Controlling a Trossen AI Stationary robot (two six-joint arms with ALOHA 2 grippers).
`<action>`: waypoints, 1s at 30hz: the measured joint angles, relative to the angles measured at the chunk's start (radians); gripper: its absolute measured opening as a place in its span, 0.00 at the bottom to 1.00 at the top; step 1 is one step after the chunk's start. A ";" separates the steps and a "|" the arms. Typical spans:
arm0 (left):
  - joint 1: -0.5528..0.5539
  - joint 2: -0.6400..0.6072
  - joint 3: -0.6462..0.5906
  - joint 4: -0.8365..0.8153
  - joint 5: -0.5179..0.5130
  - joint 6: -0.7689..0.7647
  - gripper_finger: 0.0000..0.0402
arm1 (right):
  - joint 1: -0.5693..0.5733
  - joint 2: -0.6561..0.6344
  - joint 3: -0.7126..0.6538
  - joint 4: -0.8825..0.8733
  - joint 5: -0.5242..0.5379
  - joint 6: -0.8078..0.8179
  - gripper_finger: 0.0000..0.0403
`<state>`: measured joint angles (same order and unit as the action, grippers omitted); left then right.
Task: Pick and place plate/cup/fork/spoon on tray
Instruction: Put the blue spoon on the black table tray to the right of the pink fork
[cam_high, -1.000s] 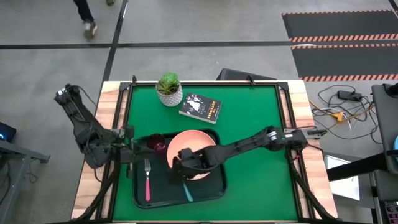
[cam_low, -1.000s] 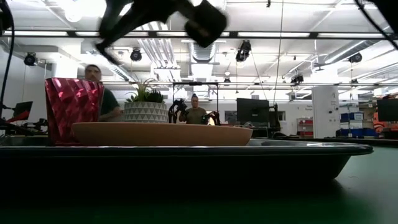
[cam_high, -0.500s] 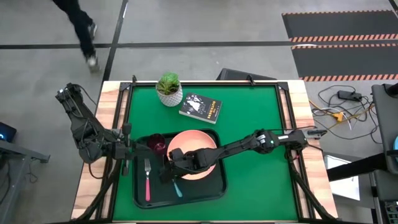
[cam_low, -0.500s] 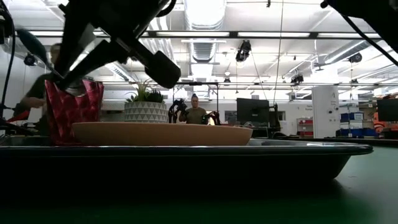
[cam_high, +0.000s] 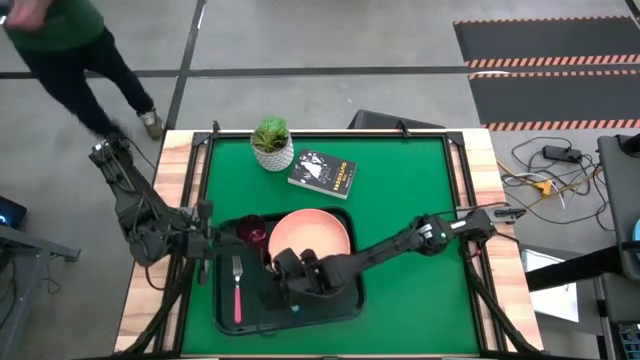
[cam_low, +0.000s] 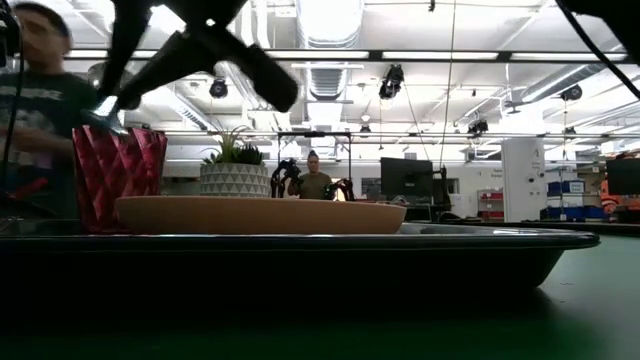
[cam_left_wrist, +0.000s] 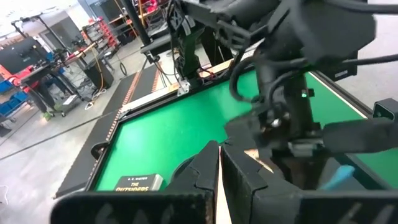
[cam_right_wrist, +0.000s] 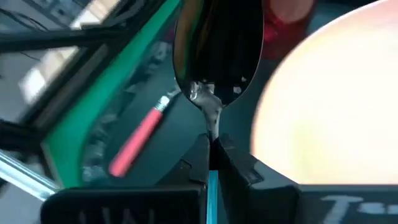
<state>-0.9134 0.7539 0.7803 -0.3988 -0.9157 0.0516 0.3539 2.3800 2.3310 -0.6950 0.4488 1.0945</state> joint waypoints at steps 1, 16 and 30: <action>0.000 0.005 0.000 0.000 0.000 -0.008 0.00 | 0.007 -0.002 0.000 -0.020 0.024 -0.018 0.02; 0.002 0.098 0.002 0.162 0.000 -0.020 0.00 | 0.105 -0.068 0.002 -0.222 0.476 -0.331 0.02; 0.018 0.294 -0.002 0.519 -0.006 -0.071 0.00 | 0.227 -0.197 -0.041 -0.523 0.695 -0.417 0.02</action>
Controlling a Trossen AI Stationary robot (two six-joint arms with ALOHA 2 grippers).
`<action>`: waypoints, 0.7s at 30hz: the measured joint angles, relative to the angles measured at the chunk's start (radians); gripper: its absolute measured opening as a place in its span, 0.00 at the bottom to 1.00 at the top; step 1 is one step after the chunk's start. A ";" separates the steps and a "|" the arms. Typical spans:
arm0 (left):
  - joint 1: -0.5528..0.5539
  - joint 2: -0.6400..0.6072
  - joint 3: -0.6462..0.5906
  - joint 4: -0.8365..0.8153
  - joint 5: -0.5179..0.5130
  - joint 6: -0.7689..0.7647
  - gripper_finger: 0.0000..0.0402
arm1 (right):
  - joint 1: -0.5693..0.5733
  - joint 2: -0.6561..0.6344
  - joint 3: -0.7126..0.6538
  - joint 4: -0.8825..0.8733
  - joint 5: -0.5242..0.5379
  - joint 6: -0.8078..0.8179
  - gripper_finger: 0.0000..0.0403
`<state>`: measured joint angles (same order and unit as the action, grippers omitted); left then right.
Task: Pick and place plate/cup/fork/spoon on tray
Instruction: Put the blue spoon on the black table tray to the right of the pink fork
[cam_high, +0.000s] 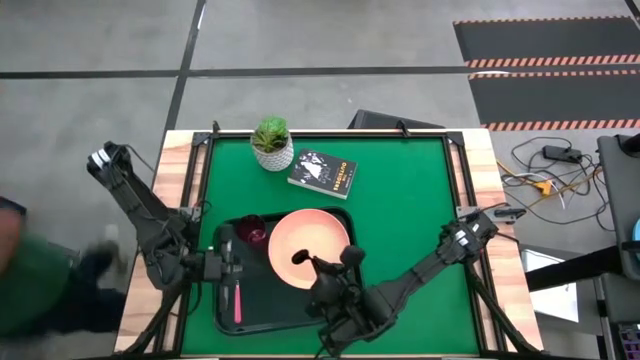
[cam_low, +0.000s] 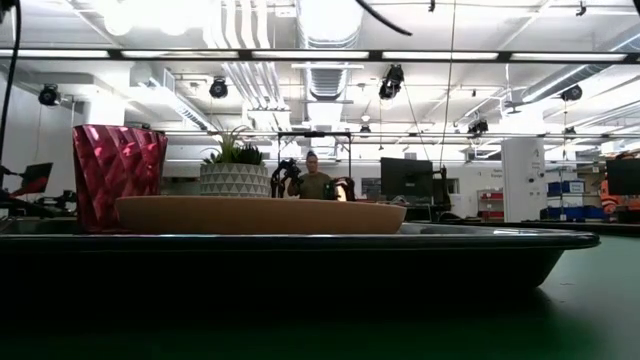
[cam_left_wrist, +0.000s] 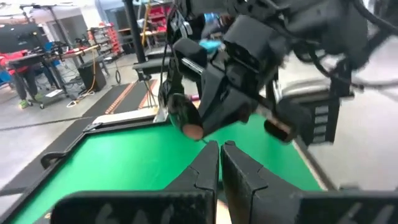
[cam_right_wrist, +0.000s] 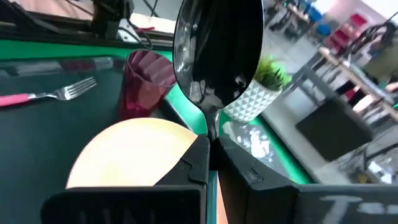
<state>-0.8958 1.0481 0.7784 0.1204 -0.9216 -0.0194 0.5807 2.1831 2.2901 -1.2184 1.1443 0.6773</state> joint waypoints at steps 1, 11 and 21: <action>0.005 0.018 0.000 0.035 0.000 -0.001 0.00 | 0.003 -0.003 -0.006 0.001 0.008 -0.013 0.02; 0.042 0.181 0.000 0.258 -0.023 -0.002 0.03 | 0.024 -0.004 -0.072 -0.042 0.012 -0.042 0.02; 0.147 0.298 0.003 0.395 -0.030 -0.001 0.38 | 0.019 -0.005 -0.077 -0.135 0.089 -0.043 0.02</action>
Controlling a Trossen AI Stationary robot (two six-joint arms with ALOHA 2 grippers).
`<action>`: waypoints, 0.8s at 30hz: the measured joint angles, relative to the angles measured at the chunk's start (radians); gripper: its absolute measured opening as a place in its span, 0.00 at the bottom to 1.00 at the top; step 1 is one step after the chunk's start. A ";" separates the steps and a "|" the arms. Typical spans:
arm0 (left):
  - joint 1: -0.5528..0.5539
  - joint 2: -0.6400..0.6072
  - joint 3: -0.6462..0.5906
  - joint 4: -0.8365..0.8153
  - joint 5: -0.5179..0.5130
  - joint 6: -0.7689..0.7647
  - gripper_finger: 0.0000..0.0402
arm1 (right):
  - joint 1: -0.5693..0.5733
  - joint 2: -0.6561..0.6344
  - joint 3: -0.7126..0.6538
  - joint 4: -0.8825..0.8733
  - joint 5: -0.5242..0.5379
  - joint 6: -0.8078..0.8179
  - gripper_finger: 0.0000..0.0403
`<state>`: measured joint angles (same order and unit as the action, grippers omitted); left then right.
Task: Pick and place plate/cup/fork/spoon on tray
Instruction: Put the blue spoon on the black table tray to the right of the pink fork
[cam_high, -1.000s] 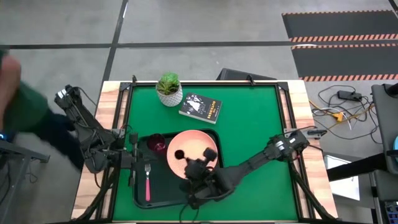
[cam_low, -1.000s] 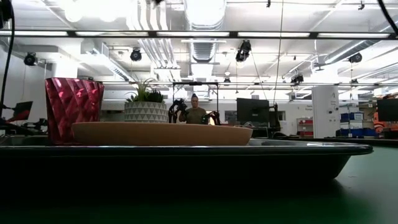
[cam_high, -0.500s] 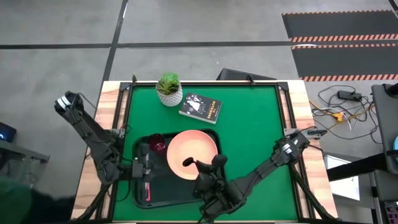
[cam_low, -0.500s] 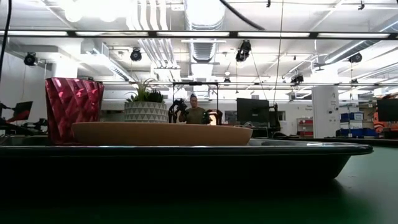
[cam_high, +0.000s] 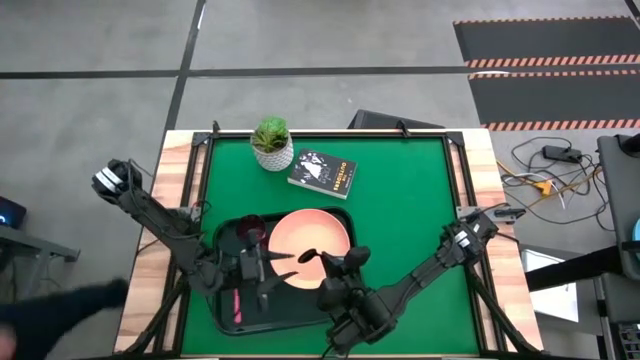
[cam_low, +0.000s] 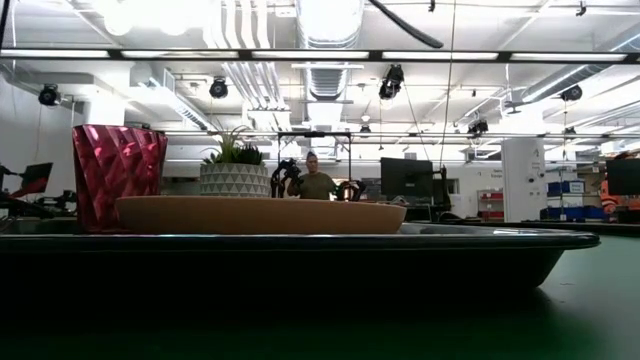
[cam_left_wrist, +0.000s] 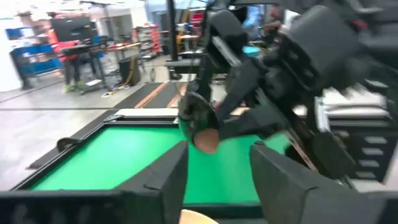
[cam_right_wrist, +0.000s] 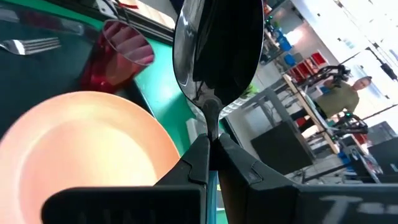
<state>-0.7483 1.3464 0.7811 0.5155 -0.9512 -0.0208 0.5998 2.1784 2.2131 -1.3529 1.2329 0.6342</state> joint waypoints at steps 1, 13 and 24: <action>0.010 0.011 0.000 0.023 0.000 0.001 0.40 | -0.003 0.000 -0.004 0.001 -0.001 0.000 0.02; 0.052 0.080 0.002 0.118 -0.001 0.029 0.48 | -0.005 0.000 -0.025 0.010 0.026 0.001 0.02; 0.107 0.085 0.002 0.187 -0.014 0.027 0.33 | -0.014 0.002 -0.043 0.056 -0.004 0.000 0.02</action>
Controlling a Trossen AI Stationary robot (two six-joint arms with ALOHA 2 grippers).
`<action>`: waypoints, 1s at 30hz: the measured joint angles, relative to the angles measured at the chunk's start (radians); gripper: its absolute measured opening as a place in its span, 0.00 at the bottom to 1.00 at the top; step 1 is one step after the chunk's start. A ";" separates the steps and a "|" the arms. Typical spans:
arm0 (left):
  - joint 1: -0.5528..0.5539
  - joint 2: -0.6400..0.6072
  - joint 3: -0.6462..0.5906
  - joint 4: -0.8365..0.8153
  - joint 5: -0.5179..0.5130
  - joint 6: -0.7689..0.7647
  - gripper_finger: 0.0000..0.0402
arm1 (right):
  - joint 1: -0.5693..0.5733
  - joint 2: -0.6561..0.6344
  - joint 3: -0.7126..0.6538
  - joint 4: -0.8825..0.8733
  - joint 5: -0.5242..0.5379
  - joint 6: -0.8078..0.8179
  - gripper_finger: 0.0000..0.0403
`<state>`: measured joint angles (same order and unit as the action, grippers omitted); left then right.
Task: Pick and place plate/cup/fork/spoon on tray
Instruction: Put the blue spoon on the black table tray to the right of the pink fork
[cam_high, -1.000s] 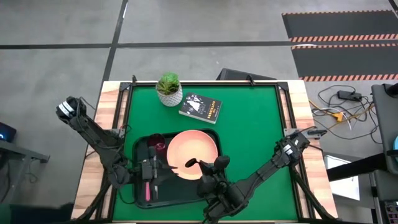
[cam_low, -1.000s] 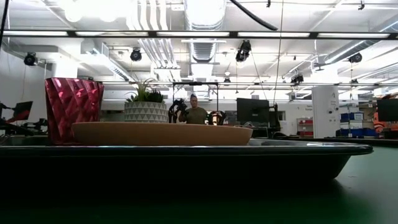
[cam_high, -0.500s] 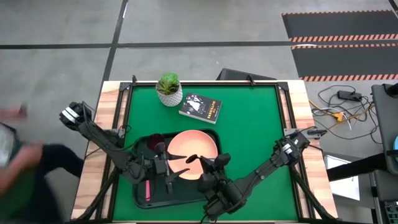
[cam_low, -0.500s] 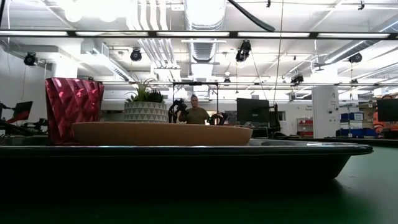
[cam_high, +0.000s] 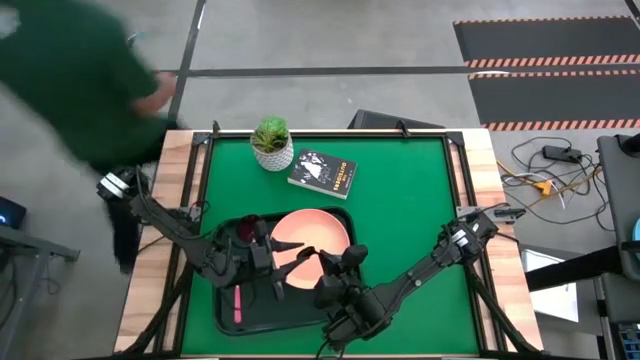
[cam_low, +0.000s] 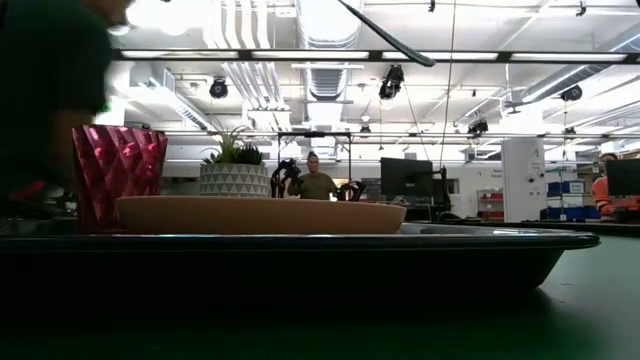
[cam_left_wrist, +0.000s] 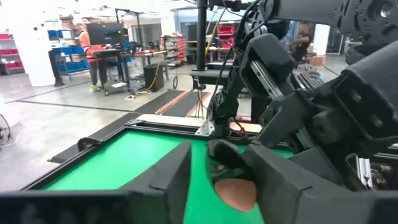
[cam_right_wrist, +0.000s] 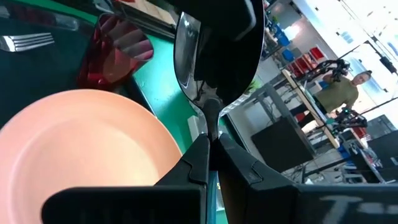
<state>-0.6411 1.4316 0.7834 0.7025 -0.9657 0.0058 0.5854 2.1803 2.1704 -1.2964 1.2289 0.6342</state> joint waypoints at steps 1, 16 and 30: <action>0.000 0.002 0.000 0.000 0.001 0.000 0.29 | 0.000 0.000 -0.003 0.001 -0.001 0.001 0.02; 0.003 0.001 -0.001 -0.006 -0.051 -0.022 0.01 | -0.036 0.000 -0.017 0.028 -0.015 0.066 0.07; 0.002 -0.018 0.000 -0.007 -0.066 0.148 0.00 | -0.044 0.000 0.007 0.030 -0.057 0.101 0.42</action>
<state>-0.6388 1.4136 0.7830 0.6953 -1.0316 0.1535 0.5412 2.1803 2.1771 -1.2666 1.1720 0.7354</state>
